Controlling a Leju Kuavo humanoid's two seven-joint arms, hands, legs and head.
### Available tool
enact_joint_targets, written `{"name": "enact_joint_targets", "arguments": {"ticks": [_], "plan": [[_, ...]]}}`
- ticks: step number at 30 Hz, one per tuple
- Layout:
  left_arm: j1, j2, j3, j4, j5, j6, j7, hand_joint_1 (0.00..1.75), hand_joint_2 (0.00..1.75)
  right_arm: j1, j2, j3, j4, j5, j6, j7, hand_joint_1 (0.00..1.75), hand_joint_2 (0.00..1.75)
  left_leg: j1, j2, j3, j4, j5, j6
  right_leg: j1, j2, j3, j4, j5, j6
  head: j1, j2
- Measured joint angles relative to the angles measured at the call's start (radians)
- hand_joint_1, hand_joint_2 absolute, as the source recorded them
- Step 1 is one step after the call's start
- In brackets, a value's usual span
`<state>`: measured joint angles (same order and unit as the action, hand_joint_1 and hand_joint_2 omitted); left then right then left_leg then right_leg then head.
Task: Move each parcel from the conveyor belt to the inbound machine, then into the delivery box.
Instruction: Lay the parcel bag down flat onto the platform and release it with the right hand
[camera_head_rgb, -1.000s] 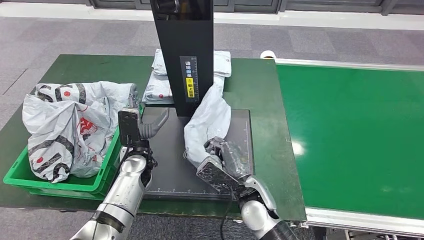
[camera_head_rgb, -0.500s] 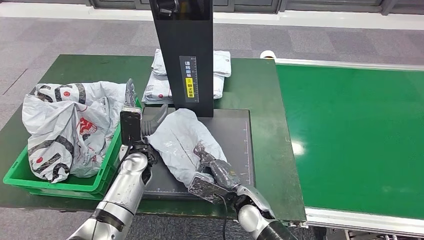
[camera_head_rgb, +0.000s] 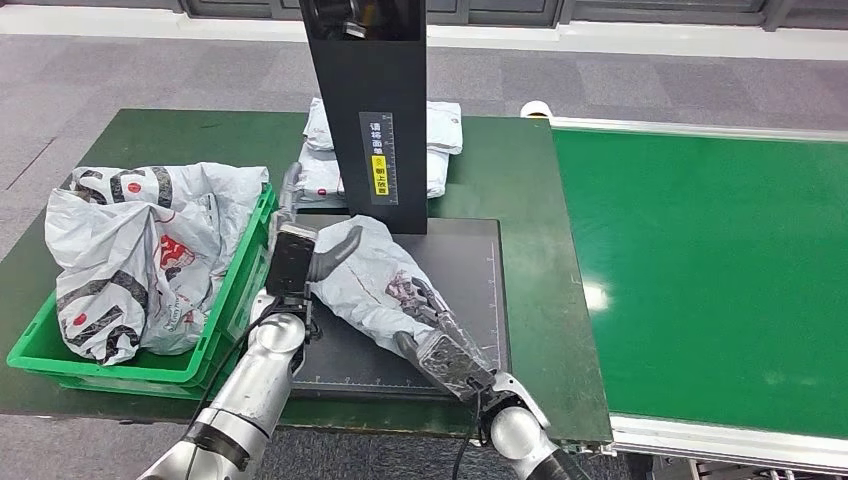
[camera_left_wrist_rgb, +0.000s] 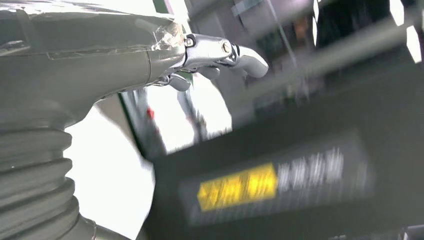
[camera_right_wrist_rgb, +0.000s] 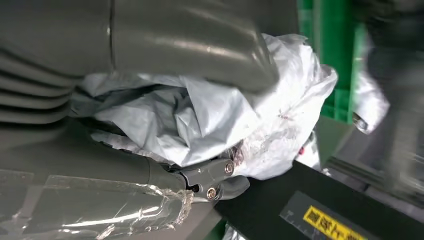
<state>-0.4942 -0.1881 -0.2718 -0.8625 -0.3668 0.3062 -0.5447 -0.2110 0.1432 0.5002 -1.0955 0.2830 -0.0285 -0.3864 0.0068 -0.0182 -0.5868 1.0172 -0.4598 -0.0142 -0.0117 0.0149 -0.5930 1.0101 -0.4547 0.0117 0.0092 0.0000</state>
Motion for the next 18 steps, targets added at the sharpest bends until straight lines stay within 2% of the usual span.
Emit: {"name": "enact_joint_targets", "arguments": {"ticks": [8, 13, 18], "plan": [[-0.009, 0.003, -0.034, 0.043, -0.034, -0.023, 0.016, 0.0, 1.75, 0.003, 0.004, -0.035, 0.0, -0.039, 0.032, -0.011, 0.0, 0.0, 0.0, 0.001, 0.0, 0.0, 0.0, 0.0, 0.0, 0.0, -0.001, 0.0, 0.0, -0.001, 0.0, 0.0], [-0.036, 0.016, -0.119, 0.16, -0.222, -0.142, 0.108, 0.0, 1.75, -0.002, 0.009, -0.09, 0.0, -0.131, 0.099, -0.029, 0.0, 0.0, 0.0, 0.001, 0.0, 0.0, 0.0, 0.0, 0.0, 0.001, -0.001, 0.0, 0.001, -0.001, 0.0, 0.0], [-0.04, 0.031, -0.196, 0.255, -0.316, -0.175, 0.157, 0.0, 1.75, -0.013, 0.008, -0.139, 0.0, -0.148, 0.101, -0.036, 0.0, 0.0, 0.0, 0.001, 0.0, 0.0, 0.0, 0.0, 0.0, 0.001, -0.001, 0.0, 0.001, -0.001, 0.0, 0.0]]}}
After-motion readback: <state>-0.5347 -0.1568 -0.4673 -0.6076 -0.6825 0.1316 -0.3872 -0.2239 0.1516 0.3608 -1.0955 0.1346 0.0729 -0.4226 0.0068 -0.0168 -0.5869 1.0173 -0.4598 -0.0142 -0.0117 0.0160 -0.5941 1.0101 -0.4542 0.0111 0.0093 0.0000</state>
